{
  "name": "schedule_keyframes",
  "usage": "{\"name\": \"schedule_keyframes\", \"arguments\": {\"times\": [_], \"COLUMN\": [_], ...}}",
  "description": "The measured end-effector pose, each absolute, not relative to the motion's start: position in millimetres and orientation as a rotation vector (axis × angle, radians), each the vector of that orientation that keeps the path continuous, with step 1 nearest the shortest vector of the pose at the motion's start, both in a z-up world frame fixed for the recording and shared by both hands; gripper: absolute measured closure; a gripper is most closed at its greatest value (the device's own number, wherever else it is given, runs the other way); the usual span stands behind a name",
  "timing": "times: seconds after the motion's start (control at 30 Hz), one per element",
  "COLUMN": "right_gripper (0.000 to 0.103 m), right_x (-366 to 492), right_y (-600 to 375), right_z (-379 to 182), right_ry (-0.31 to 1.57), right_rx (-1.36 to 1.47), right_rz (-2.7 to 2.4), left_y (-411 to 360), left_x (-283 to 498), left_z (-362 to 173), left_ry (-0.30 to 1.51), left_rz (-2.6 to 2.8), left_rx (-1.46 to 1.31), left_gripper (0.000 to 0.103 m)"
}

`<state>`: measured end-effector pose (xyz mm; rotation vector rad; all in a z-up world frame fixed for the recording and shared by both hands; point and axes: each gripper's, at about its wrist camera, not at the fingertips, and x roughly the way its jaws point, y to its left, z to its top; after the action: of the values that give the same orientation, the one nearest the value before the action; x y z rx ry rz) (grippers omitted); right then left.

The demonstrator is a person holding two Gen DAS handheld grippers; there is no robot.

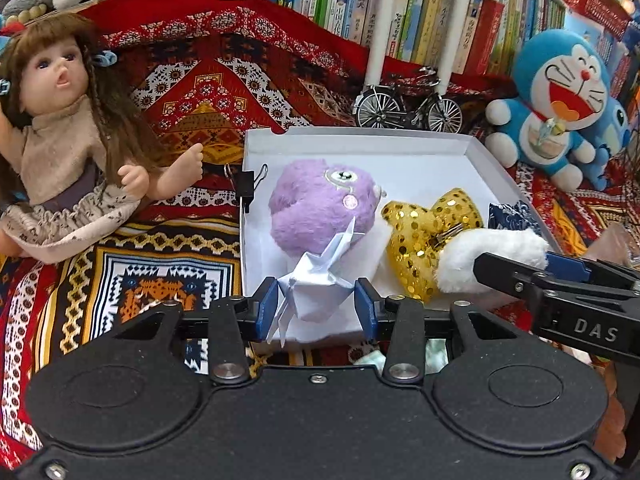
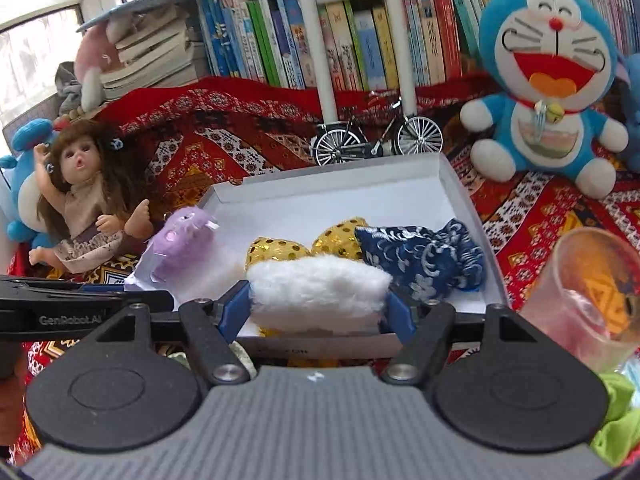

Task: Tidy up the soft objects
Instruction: 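Carry the crane with the left gripper while the right carries the fluffy ball into the box, releasing both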

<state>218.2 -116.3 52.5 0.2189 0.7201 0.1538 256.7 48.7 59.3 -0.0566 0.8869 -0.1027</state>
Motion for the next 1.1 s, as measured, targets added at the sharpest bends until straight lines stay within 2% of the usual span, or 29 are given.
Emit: {"name": "schedule_keyframes", "arguments": {"times": [0.67, 0.87, 0.9, 1.1], "right_gripper": [0.030, 0.026, 0.021, 0.021], "right_x": [240, 234, 232, 218], "right_y": [-110, -113, -114, -119], "right_z": [33, 36, 37, 47], "right_ry": [0.770, 0.765, 0.763, 0.736], "right_rx": [0.226, 0.233, 0.233, 0.247], "right_rz": [0.131, 0.135, 0.135, 0.146], "left_y": [44, 49, 51, 54], "left_x": [280, 275, 273, 255], "left_z": [42, 49, 51, 66], "left_ry": [0.941, 0.929, 0.926, 0.899], "left_rz": [-0.092, -0.072, -0.072, -0.105], "left_rx": [-0.057, -0.060, -0.063, -0.058], "left_gripper": [0.061, 0.055, 0.054, 0.053]}}
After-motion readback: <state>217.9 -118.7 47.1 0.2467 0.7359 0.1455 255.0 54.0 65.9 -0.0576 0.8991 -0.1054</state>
